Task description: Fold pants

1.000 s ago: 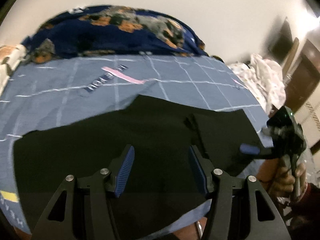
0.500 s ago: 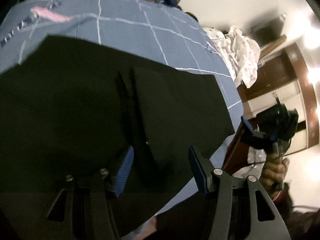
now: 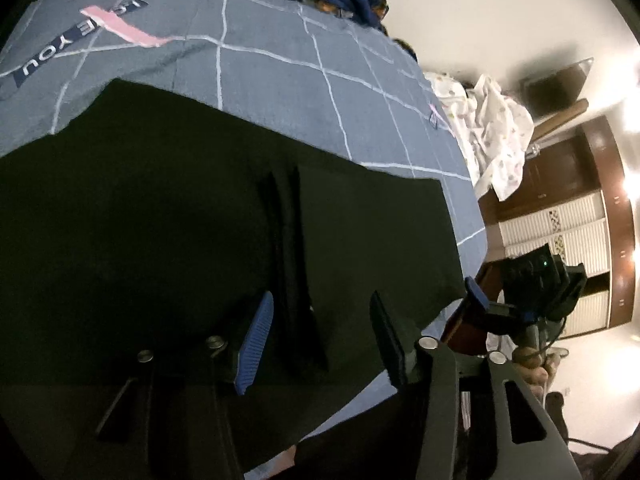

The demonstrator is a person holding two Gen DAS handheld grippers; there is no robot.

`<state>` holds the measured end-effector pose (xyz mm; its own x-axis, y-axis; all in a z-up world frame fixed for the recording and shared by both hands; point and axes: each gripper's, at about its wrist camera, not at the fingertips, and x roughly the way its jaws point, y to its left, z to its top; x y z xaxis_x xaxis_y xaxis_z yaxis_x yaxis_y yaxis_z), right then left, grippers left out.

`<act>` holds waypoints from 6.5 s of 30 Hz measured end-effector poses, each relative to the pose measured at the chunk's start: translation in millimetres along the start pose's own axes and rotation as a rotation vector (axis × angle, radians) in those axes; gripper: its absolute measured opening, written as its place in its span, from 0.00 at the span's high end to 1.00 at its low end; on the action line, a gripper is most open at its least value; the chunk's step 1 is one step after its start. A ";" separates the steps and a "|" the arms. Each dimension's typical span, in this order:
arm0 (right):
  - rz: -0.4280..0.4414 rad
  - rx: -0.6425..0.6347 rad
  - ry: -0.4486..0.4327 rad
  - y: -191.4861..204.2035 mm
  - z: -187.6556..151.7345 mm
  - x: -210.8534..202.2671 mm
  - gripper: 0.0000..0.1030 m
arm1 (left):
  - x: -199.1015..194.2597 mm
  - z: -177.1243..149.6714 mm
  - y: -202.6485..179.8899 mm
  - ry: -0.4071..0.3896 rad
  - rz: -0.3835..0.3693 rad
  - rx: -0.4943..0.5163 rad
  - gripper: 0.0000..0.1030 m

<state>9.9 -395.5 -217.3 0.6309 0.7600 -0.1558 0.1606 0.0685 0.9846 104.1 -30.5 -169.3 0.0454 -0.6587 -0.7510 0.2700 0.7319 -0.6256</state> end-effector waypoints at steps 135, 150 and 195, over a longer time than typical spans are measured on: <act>-0.523 -0.856 0.232 86.0 -91.4 101.3 0.51 | -202.1 -141.8 218.7 -0.291 0.081 -0.249 0.41; -0.487 -0.832 0.280 80.5 -109.1 124.2 0.45 | -176.7 -166.5 225.2 -0.337 -0.142 -0.466 0.41; 0.047 -0.107 0.195 14.6 -10.8 77.7 0.20 | -10.1 -37.8 -113.2 -0.286 -0.014 0.510 0.72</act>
<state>53.1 -328.5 -214.1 0.4751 0.8741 -0.1013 0.0461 0.0902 0.9949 36.7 -100.1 -98.9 0.2770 -0.7405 -0.6124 0.6984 0.5928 -0.4010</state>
